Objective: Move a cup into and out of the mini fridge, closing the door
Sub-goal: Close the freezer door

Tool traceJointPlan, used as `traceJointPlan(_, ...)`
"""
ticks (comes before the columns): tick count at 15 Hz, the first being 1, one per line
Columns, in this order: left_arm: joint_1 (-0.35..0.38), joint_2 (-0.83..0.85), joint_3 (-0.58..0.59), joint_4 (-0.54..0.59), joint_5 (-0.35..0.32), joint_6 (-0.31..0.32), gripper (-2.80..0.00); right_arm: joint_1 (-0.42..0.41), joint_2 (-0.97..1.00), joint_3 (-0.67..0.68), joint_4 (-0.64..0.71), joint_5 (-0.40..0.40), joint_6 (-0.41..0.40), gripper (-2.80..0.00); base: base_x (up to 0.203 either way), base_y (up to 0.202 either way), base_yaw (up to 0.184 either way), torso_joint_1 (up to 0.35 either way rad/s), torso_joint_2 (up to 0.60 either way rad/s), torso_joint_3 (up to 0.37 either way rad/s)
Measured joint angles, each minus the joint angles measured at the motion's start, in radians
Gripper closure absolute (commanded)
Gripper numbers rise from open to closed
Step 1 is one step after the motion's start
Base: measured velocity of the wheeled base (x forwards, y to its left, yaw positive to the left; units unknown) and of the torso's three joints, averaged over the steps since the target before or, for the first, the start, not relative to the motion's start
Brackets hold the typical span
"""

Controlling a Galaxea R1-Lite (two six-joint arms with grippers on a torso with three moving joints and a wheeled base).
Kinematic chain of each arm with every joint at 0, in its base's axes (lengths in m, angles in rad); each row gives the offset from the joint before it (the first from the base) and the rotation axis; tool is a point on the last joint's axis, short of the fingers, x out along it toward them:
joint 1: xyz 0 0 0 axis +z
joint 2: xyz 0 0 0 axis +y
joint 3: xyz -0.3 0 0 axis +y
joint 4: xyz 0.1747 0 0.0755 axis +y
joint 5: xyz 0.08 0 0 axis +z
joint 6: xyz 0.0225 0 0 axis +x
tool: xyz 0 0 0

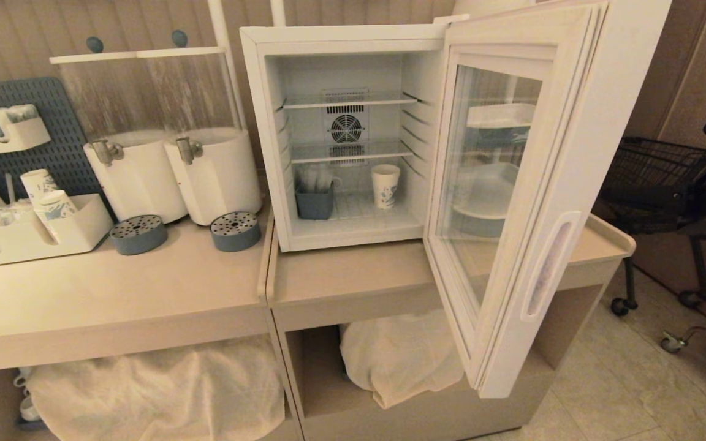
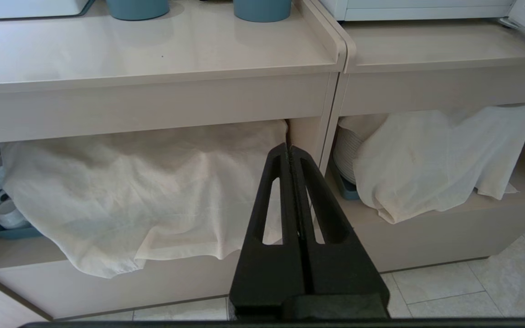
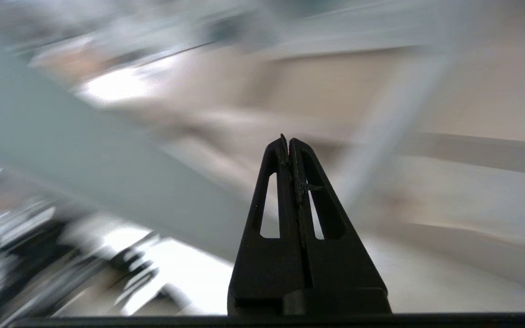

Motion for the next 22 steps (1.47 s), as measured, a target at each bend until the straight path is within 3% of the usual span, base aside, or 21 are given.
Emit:
traceJointPlan(2,0.0,0.0,0.0,0.0,0.0,-0.001,0.0,0.026,0.048,-0.04,-0.004,0.202,0.087,0.0,0.0,0.0,0.0,0.0,0.0,0.0)
traceJointPlan(3,0.0,0.0,0.0,0.0,0.0,-0.001,0.0,0.046,0.055,-0.049,-0.005,0.236,0.126,0.0,0.0,0.0,0.0,0.0,0.0,0.0)
traceJointPlan(6,0.001,0.0,0.0,0.0,0.0,-0.001,0.0,0.131,0.038,-0.05,-0.001,0.21,0.167,0.0,0.0,0.0,0.0,0.0,0.0,0.0)
traceJointPlan(11,0.0,0.0,0.001,0.0,0.0,-0.002,0.0,0.273,-0.015,-0.06,-0.04,0.042,0.272,0.0,0.0,0.0,0.0,0.0,0.0,0.0)
traceJointPlan(17,0.0,0.0,0.001,-0.002,0.001,-0.006,0.0,0.554,0.001,-0.124,-0.302,-0.278,0.54,0.0,0.0,0.0,0.0,0.0,0.0,0.0)
traceJointPlan(19,-0.001,0.0,0.001,-0.003,0.002,-0.009,0.0,0.638,0.044,-0.196,-0.291,-0.406,0.561,0.0,0.0,0.0,0.0,0.0,0.0,0.0)
traceJointPlan(22,0.0,0.0,0.001,-0.004,0.005,-0.009,0.0,0.737,0.144,-0.348,-0.238,-0.601,0.53,0.0,0.0,0.0,0.0,0.0,0.0,0.0)
